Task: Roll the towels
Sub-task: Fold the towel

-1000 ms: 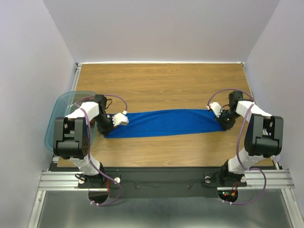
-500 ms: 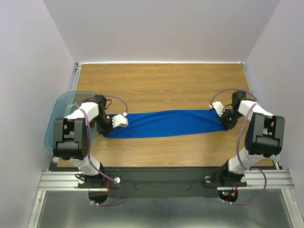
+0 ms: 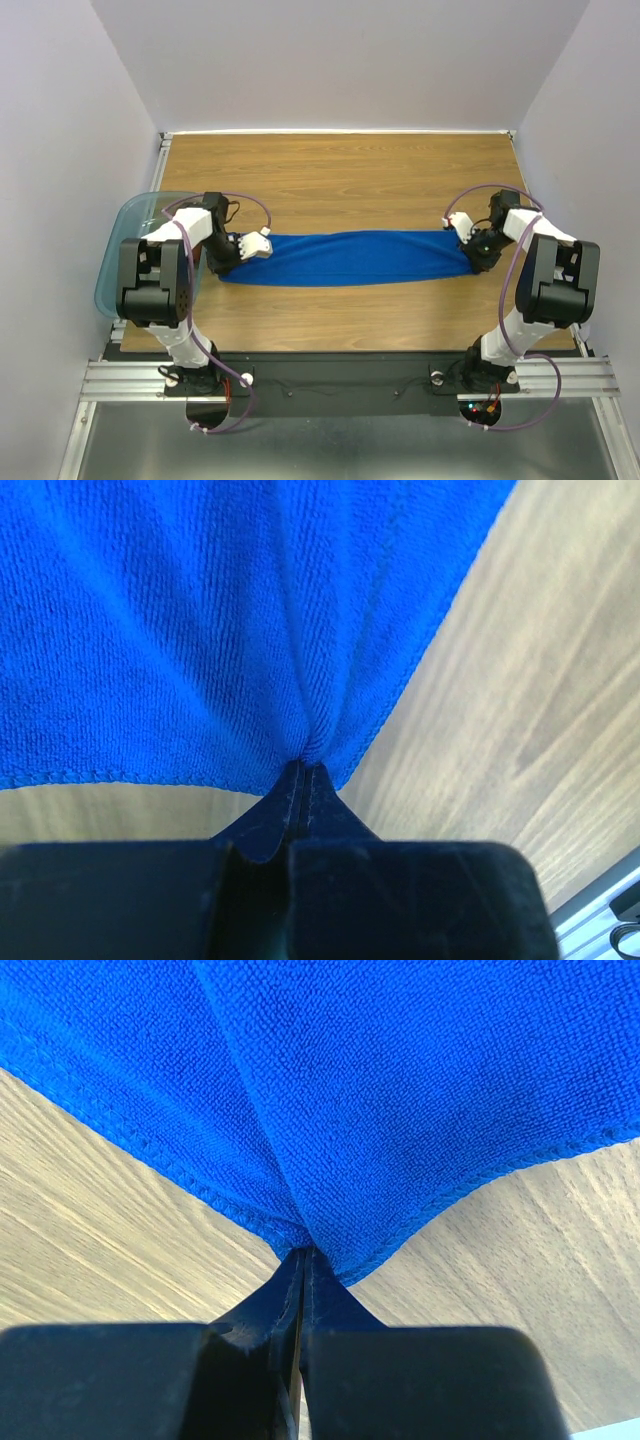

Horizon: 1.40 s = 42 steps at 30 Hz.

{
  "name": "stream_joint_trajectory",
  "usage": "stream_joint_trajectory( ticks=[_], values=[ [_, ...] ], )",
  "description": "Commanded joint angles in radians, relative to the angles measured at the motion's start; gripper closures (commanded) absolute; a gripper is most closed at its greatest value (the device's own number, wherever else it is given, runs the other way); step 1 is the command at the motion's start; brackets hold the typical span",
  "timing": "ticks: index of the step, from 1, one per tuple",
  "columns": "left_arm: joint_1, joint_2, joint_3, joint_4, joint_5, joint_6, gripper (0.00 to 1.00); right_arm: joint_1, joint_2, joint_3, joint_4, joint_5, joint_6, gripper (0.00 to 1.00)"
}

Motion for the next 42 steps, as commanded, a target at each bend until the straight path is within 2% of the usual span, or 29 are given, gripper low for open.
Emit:
stream_joint_trajectory(
  ticks=[1, 4, 9, 14, 20, 29, 33, 42],
  values=[
    [-0.059, 0.082, 0.029, 0.158, -0.004, -0.095, 1.0, -0.024, 0.069, -0.039, 0.026, 0.044, 0.013, 1.0],
    [-0.117, 0.143, 0.078, 0.215, -0.001, -0.157, 1.0, -0.024, 0.098, -0.02, 0.029, 0.074, 0.033, 0.99],
    [-0.121, 0.234, 0.202, 0.194, -0.008, -0.194, 1.0, -0.028, 0.129, 0.033, 0.031, 0.082, 0.073, 0.99],
    [-0.071, 0.18, 0.224, 0.148, -0.002, -0.137, 1.0, -0.028, 0.063, 0.064, 0.005, 0.007, 0.093, 0.99],
    [-0.027, 0.115, 0.245, 0.099, 0.022, -0.114, 1.0, -0.028, 0.065, 0.122, -0.038, -0.022, 0.102, 1.0],
    [-0.019, 0.026, 0.204, 0.02, 0.001, -0.057, 1.0, -0.028, 0.058, 0.167, -0.104, -0.05, 0.075, 1.0],
    [-0.019, 0.025, 0.196, 0.046, 0.008, -0.077, 1.0, -0.028, 0.052, 0.175, -0.115, -0.085, 0.079, 0.99],
    [0.004, 0.03, 0.301, 0.053, 0.076, -0.125, 1.0, -0.031, 0.048, 0.274, -0.129, -0.108, 0.099, 1.0]
  ],
)
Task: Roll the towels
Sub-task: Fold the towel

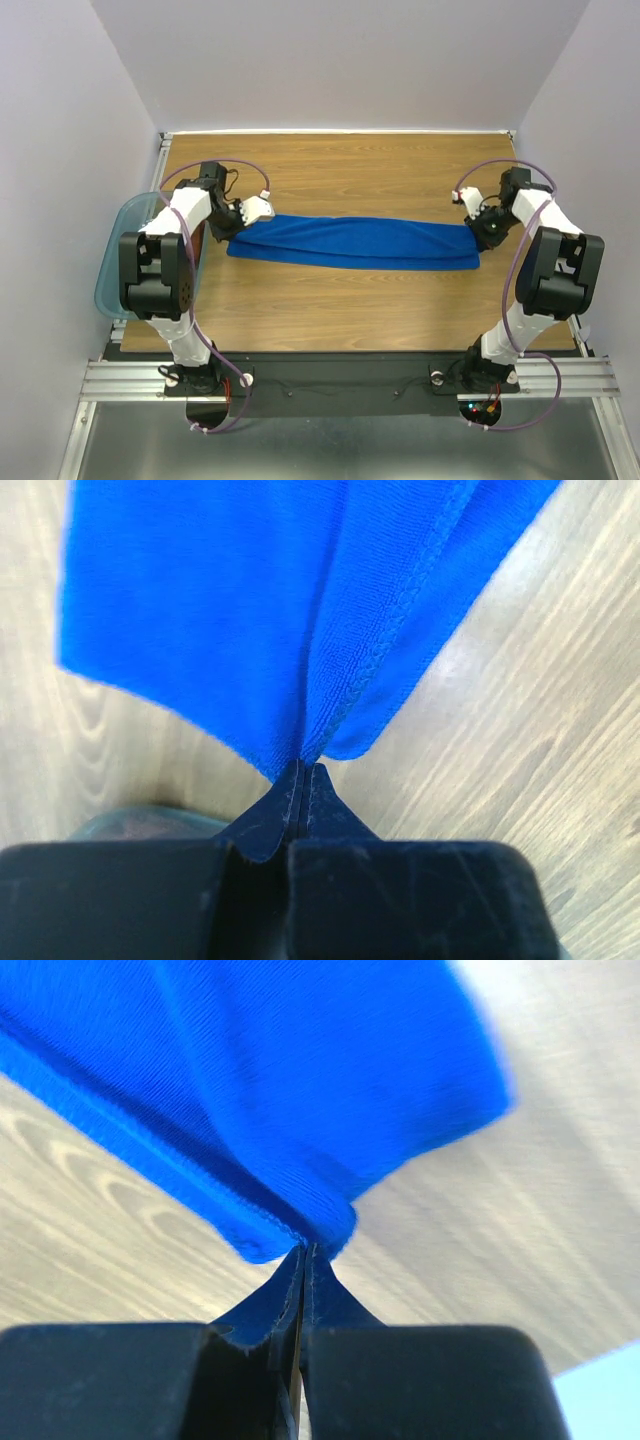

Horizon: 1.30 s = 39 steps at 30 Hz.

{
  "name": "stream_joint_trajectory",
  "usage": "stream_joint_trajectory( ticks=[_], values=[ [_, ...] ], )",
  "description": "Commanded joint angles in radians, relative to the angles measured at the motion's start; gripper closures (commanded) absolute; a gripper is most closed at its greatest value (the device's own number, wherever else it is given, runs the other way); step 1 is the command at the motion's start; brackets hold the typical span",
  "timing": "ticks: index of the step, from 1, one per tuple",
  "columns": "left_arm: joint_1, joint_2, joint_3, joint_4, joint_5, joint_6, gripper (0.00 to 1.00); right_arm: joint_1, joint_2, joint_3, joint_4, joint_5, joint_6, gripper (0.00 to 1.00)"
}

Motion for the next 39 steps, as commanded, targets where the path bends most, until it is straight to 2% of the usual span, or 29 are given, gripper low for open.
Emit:
stream_joint_trajectory(
  ticks=[1, 4, 19, 32, 33, 34, 35, 36, 37, 39],
  values=[
    [0.026, -0.027, 0.091, -0.029, 0.053, -0.019, 1.0, -0.016, -0.008, 0.081, -0.014, -0.036, 0.012, 1.0],
    [0.048, -0.05, 0.116, -0.061, 0.07, 0.004, 1.0, -0.029, -0.013, 0.099, -0.019, -0.042, 0.011, 0.99],
    [0.086, -0.144, -0.032, -0.119, 0.077, 0.141, 1.0, -0.085, -0.064, 0.01, -0.06, -0.054, -0.097, 0.99],
    [0.075, -0.055, -0.064, -0.041, 0.05, 0.097, 1.0, -0.066, 0.018, -0.019, -0.039, -0.066, -0.078, 0.99],
    [0.074, -0.052, -0.065, -0.033, 0.048, 0.087, 0.98, -0.062, 0.024, -0.017, -0.039, -0.065, -0.069, 0.99],
    [0.074, -0.052, -0.065, -0.032, 0.047, 0.086, 0.85, -0.057, 0.027, -0.014, -0.037, -0.069, -0.063, 0.94],
    [0.072, -0.052, -0.065, -0.035, 0.047, 0.084, 0.79, -0.053, 0.03, 0.003, -0.04, -0.073, -0.043, 0.84],
    [0.072, -0.053, -0.062, -0.036, 0.047, 0.08, 0.74, -0.054, 0.032, 0.013, -0.042, -0.079, -0.033, 0.79],
    [0.074, -0.059, -0.056, -0.039, 0.059, 0.063, 0.69, -0.054, 0.032, 0.029, -0.055, -0.091, -0.023, 0.65],
    [0.078, -0.07, -0.024, -0.064, 0.077, 0.049, 0.65, -0.054, 0.03, 0.085, -0.075, -0.102, 0.003, 0.55]
  ],
)
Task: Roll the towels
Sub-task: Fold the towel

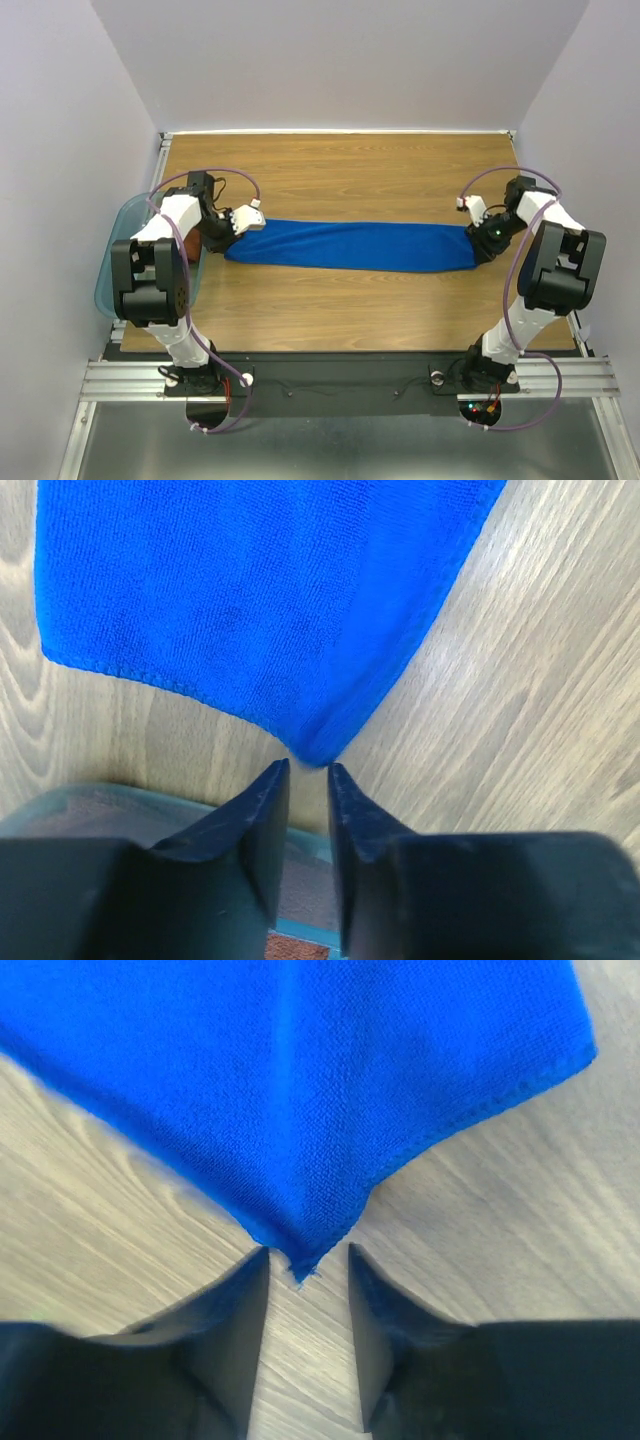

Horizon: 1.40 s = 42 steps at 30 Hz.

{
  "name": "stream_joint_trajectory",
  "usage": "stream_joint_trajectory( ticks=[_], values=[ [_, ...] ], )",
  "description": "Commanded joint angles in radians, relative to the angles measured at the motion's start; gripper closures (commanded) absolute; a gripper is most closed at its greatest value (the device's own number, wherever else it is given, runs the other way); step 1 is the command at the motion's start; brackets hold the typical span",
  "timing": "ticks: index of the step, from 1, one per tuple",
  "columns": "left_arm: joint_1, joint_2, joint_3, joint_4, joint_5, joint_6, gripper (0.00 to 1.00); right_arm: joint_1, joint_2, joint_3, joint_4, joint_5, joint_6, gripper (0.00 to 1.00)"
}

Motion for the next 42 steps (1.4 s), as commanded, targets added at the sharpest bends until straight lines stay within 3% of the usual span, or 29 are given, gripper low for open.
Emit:
stream_joint_trajectory(
  ticks=[1, 6, 14, 22, 28, 42],
  values=[
    [0.006, -0.032, 0.052, -0.039, 0.049, -0.047, 0.62, 0.004, -0.008, 0.115, -0.042, -0.058, 0.056, 0.53],
    [0.012, -0.009, 0.186, -0.051, 0.082, -0.113, 0.6, -0.01, 0.035, 0.259, -0.073, -0.113, 0.12, 0.52],
    [0.014, 0.146, 0.37, 0.084, 0.092, -0.3, 0.6, -0.008, 0.218, 0.46, -0.065, -0.089, 0.193, 0.53],
    [0.014, 0.251, 0.416, 0.069, 0.09, -0.294, 0.54, 0.016, 0.276, 0.479, -0.056, -0.1, 0.171, 0.41],
    [0.009, 0.31, 0.436, -0.007, 0.107, -0.241, 0.54, 0.055, 0.307, 0.453, -0.03, -0.074, 0.153, 0.45],
    [0.003, 0.375, 0.448, 0.01, 0.087, -0.219, 0.54, 0.075, 0.334, 0.436, 0.006, -0.029, 0.139, 0.55]
  ],
)
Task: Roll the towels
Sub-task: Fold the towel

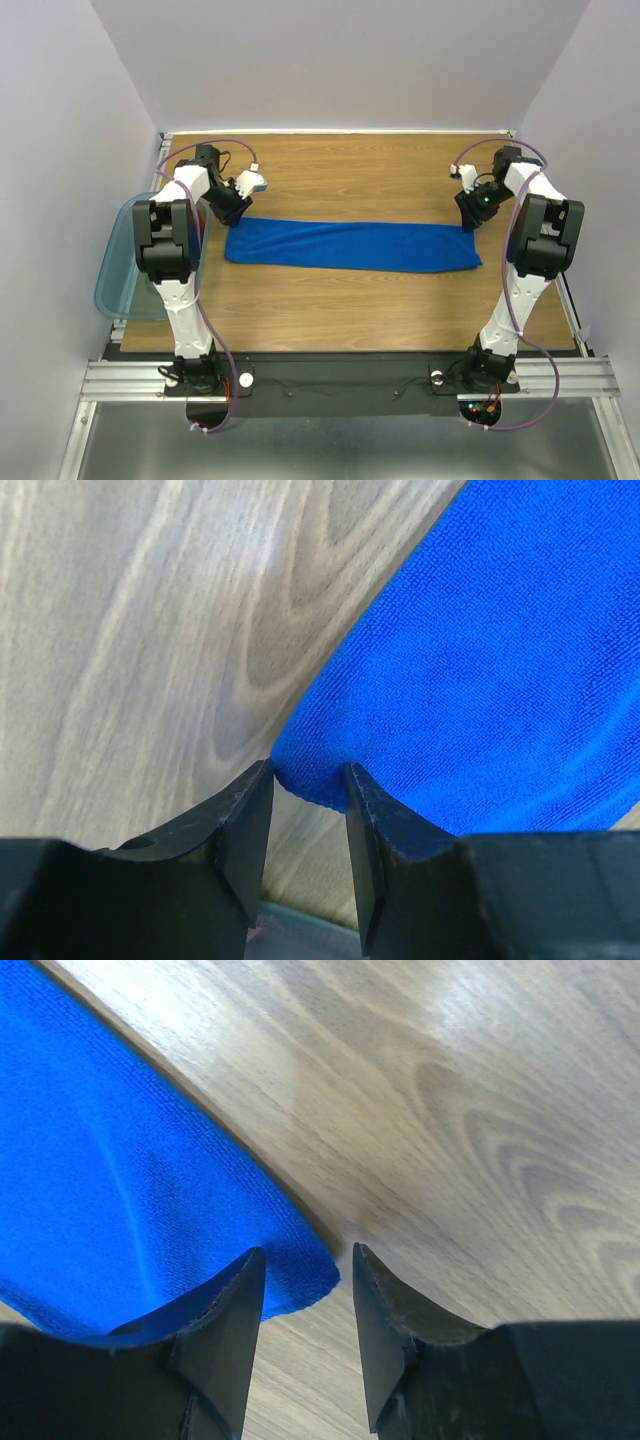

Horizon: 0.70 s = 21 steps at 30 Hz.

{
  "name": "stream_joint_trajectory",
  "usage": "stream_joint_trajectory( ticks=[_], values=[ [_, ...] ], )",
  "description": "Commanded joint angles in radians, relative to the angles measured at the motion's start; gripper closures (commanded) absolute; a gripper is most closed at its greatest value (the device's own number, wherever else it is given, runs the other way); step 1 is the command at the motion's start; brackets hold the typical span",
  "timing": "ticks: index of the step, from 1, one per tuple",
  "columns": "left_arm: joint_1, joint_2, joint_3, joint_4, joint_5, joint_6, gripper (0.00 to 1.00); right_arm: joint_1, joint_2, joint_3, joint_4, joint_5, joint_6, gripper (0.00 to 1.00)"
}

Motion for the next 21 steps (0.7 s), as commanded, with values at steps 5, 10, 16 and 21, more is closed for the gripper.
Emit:
stream_joint_trajectory(
  ticks=[5, 10, 16, 21],
  values=[
    [-0.004, 0.019, 0.054, -0.027, 0.01, 0.017, 0.59, 0.004, 0.012, -0.001, 0.035, 0.03, -0.021, 0.58],
    [-0.002, 0.032, 0.063, -0.033, 0.011, 0.022, 0.84, 0.004, 0.017, -0.008, 0.032, 0.04, -0.03, 0.81],
    [0.012, 0.018, 0.049, 0.007, -0.015, -0.004, 1.0, -0.012, -0.02, -0.031, 0.033, 0.095, -0.055, 1.0],
    [0.046, 0.032, 0.058, 0.042, -0.039, -0.026, 1.0, -0.069, -0.011, -0.002, 0.032, 0.118, -0.073, 1.0]
  ],
)
